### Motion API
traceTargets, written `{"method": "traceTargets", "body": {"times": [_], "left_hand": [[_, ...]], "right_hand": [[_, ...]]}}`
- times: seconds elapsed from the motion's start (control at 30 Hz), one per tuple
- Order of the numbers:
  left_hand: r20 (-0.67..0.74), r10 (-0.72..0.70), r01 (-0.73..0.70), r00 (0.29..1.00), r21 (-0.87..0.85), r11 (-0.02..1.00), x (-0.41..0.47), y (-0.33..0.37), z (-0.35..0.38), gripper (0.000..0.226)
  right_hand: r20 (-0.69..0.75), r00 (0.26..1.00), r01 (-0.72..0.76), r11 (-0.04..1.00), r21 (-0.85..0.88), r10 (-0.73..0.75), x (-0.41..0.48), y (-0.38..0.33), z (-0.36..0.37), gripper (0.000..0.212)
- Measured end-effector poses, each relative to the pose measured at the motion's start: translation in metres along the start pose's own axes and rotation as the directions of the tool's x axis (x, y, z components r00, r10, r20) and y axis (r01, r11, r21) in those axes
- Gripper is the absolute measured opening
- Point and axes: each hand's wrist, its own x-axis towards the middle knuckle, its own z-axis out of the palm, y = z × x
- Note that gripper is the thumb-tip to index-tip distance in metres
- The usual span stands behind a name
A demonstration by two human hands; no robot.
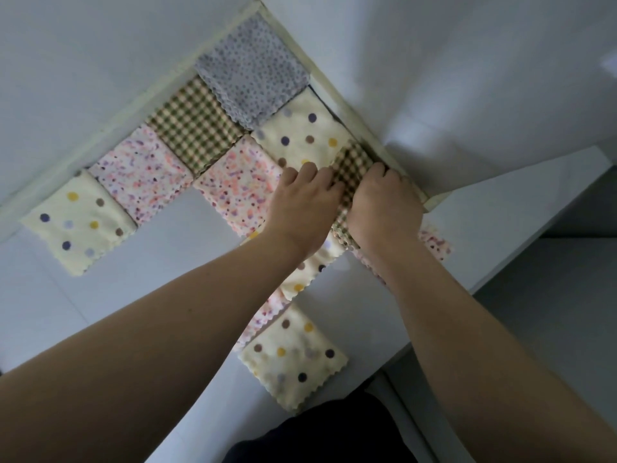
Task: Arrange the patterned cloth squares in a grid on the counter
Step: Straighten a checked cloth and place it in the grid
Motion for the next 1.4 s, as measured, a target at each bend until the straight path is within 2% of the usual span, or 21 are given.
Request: {"method": "traceTargets", "body": {"times": [0.1, 0.2, 0.27, 0.33, 0.43, 0.5, 0.6, 0.7, 0.73, 0.83, 0.9, 0.97, 1.13, 1.27, 1.4], "left_hand": [[0.123, -0.002, 0.006, 0.992, -0.032, 0.999, -0.001, 0.002, -0.007, 0.047], [0.198, -0.053, 0.073, 0.979, -0.098, 0.992, -0.002, -0.001, -0.02, 0.058], [0.242, -0.114, 0.171, 0.963, -0.231, 0.958, -0.005, -0.005, -0.027, 0.064], [0.251, -0.202, 0.297, 0.947, -0.437, 0.849, -0.013, -0.009, -0.03, 0.055], [0.16, -0.363, 0.356, 0.918, -0.737, 0.575, -0.035, -0.015, -0.031, 0.042], [0.14, -0.471, 0.347, 0.871, -0.854, 0.388, -0.052, -0.017, -0.034, 0.046], [0.308, -0.572, 0.381, 0.76, -0.924, 0.009, -0.079, -0.023, -0.048, 0.059], [0.561, -0.458, 0.402, 0.69, -0.822, -0.403, -0.11, -0.036, -0.062, 0.085], [0.599, -0.398, 0.381, 0.695, -0.776, -0.502, -0.123, -0.041, -0.067, 0.085], [0.578, -0.267, 0.24, 0.771, -0.653, -0.718, -0.164, -0.053, -0.081, 0.056], [0.554, -0.254, 0.169, 0.793, -0.601, -0.781, -0.187, -0.062, -0.088, 0.053], [0.564, -0.281, 0.139, 0.776, -0.588, -0.797, -0.208, -0.07, -0.091, 0.046], [0.586, -0.392, 0.196, 0.709, -0.698, -0.689, -0.252, -0.082, -0.086, 0.033], [0.556, -0.389, 0.192, 0.735, -0.719, -0.668, -0.281, -0.082, -0.09, 0.032], [0.538, -0.335, 0.192, 0.773, -0.703, -0.685, -0.298, -0.078, -0.099, 0.032]], "right_hand": [[0.015, 1.0, -0.011, 0.997, -0.082, 0.013, 0.005, -0.003, 0.002, 0.031], [0.044, 0.998, -0.032, 0.997, -0.065, 0.035, 0.012, -0.004, -0.001, 0.029], [0.055, 0.996, -0.066, 0.998, -0.01, 0.067, 0.013, -0.003, -0.007, 0.03], [0.051, 0.996, -0.072, 0.996, 0.061, 0.069, 0.011, -0.002, -0.018, 0.036], [0.092, 0.994, -0.085, 0.966, 0.244, 0.064, 0.003, -0.003, -0.036, 0.042], [0.14, 0.987, -0.138, 0.887, 0.441, 0.084, -0.008, -0.008, -0.053, 0.041], [0.112, 0.989, -0.145, 0.754, 0.64, 0.095, -0.034, -0.022, -0.082, 0.029], [0.085, 0.995, -0.1, 0.584, 0.806, 0.053, -0.068, -0.048, -0.104, 0.024], [0.099, 0.995, -0.099, 0.501, 0.86, 0.026, -0.078, -0.059, -0.107, 0.026], [0.205, 0.975, -0.167, 0.313, 0.935, -0.09, -0.106, -0.09, -0.107, 0.028], [0.26, 0.948, -0.209, 0.258, 0.943, -0.184, -0.122, -0.107, -0.101, 0.026], [0.278, 0.93, -0.223, 0.23, 0.947, -0.241, -0.137, -0.122, -0.093, 0.023], [0.321, 0.905, -0.258, 0.24, 0.936, -0.279, -0.164, -0.14, -0.08, 0.024], [0.365, 0.878, -0.301, 0.236, 0.924, -0.31, -0.182, -0.141, -0.084, 0.04], [0.374, 0.877, -0.32, 0.214, 0.923, -0.3, -0.2, -0.131, -0.091, 0.033]]}}
